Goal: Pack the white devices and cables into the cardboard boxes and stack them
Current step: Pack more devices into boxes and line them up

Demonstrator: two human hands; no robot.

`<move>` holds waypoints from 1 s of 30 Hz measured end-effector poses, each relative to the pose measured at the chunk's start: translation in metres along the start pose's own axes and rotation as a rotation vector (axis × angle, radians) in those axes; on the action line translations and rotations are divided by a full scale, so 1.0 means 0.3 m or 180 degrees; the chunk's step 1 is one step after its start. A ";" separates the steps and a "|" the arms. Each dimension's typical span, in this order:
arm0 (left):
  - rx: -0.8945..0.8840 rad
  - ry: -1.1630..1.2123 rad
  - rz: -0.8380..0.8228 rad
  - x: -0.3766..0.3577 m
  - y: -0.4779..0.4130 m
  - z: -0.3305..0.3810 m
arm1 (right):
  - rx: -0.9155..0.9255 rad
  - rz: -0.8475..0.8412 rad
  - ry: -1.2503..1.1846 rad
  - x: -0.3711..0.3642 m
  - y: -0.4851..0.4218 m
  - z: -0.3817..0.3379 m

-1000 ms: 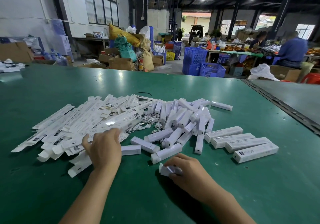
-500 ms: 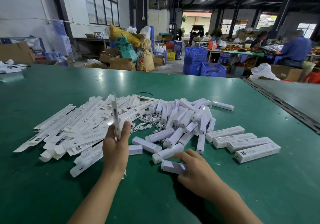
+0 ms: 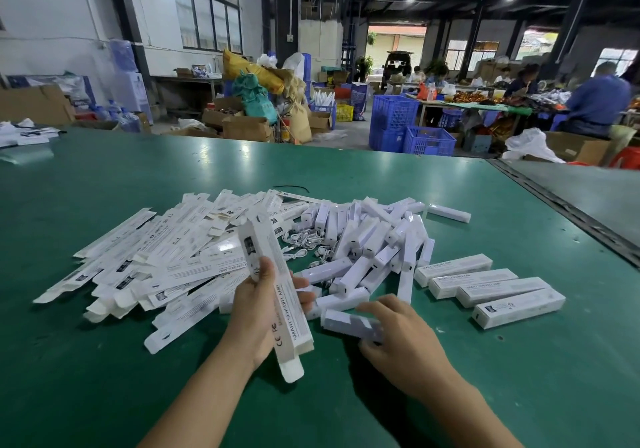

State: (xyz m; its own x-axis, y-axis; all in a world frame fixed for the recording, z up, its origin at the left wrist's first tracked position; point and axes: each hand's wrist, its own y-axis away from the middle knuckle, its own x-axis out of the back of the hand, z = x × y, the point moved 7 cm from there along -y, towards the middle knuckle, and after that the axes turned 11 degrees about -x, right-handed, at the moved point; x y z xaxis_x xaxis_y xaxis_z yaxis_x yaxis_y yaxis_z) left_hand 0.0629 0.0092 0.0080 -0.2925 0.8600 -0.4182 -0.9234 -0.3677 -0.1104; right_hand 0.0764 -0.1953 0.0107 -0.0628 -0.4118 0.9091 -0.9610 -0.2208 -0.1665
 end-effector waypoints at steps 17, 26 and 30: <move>0.0292 0.1582 -0.0018 -0.013 -0.016 -0.046 | -0.0085 -0.0022 0.0098 -0.005 -0.018 0.003; 0.0403 0.1689 0.0210 0.014 -0.037 -0.060 | -0.1077 -0.0319 -0.3220 0.037 -0.054 0.131; 0.0473 0.1497 0.0566 0.035 -0.035 -0.063 | -0.2027 0.0189 -0.4977 0.066 -0.134 0.243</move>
State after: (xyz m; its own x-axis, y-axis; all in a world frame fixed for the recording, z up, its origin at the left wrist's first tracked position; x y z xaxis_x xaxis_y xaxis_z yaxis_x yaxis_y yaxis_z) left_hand 0.0742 0.0155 -0.0122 -0.3360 0.5244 -0.7824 -0.9049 -0.4101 0.1138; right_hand 0.1333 -0.2592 0.0076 -0.1676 -0.9101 -0.3791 -0.9399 0.0314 0.3400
